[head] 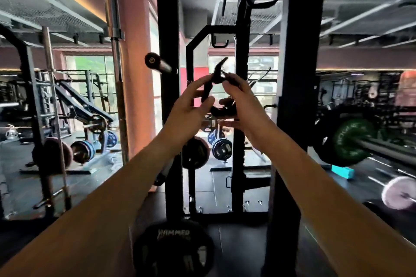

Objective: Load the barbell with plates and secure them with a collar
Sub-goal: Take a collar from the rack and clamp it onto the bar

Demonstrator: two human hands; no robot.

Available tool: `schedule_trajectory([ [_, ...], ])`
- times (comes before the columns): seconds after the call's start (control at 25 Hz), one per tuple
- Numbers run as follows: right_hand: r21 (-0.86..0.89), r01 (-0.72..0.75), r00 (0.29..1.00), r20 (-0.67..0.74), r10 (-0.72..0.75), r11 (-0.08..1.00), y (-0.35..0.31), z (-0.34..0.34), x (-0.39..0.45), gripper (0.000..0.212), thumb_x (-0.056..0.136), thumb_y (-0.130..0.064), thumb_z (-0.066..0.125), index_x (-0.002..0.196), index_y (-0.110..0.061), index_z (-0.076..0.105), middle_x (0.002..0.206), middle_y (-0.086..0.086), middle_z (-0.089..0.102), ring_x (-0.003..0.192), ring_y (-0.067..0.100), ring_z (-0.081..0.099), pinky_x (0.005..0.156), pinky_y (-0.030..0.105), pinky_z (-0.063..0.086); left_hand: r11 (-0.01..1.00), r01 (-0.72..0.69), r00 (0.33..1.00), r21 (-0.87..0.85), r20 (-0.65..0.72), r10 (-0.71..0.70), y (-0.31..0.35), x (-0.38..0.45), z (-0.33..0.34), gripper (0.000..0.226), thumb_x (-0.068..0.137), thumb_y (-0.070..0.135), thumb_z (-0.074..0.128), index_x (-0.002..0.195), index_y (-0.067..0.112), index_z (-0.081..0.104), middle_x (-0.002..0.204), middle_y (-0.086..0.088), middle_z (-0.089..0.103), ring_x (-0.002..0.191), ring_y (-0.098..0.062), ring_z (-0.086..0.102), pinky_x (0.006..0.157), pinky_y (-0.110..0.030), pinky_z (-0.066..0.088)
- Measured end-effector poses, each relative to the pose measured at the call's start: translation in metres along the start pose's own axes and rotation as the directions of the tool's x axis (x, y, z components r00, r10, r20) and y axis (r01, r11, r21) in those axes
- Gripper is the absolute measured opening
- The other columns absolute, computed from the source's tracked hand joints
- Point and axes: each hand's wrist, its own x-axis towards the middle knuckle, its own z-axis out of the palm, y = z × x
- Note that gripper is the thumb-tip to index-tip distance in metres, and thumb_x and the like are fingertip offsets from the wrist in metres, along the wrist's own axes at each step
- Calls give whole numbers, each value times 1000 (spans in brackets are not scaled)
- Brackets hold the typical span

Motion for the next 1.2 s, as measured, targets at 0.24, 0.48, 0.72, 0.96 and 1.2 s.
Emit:
schedule_trajectory([
  [0.24, -128, -186, 977, -127, 170, 974, -11, -91, -99, 40, 94, -63, 59, 132, -48, 55, 125, -3, 68, 101, 19, 76, 83, 40, 63, 981, 126, 981, -148, 168, -101, 12, -60, 98, 43, 103, 21, 60, 137, 46, 56, 129, 13, 63, 115, -9, 67, 82, -32, 62],
  [0.48, -153, -290, 922, -311, 232, 945, -50, -201, -177, 25, 98, -63, 55, 120, -50, 56, 125, -3, 64, 116, 26, 68, 72, 34, 61, 970, 131, 950, -205, 306, -63, 52, -87, 220, 45, 102, 18, 60, 136, 46, 55, 104, 32, 70, 94, -5, 74, 80, -31, 64],
  [0.72, -118, -301, 852, -479, 211, 946, -59, -318, -234, 18, 99, -53, 60, 114, -45, 65, 122, -6, 72, 109, 23, 74, 96, 49, 61, 945, 202, 914, -257, 396, -88, 70, -112, 356, 46, 103, 15, 58, 134, 49, 58, 118, 17, 68, 105, -9, 72, 88, -47, 62],
  [0.96, -98, -411, 820, -474, 321, 906, -46, -437, -248, 18, 99, -48, 56, 111, -40, 67, 142, 12, 55, 124, 30, 62, 82, 41, 64, 952, 214, 951, -221, 268, -152, 75, -135, 483, 49, 102, 10, 59, 133, 48, 60, 131, 0, 58, 103, -24, 73, 89, -55, 60],
  [1.2, 4, -475, 835, -313, 452, 880, -5, -476, -237, 36, 96, -52, 49, 123, -34, 66, 139, 13, 60, 120, 26, 65, 79, 38, 61, 984, 170, 979, -44, 119, -164, 66, -141, 512, 47, 96, 1, 65, 126, 38, 64, 121, -2, 55, 95, -18, 72, 81, -27, 60],
])
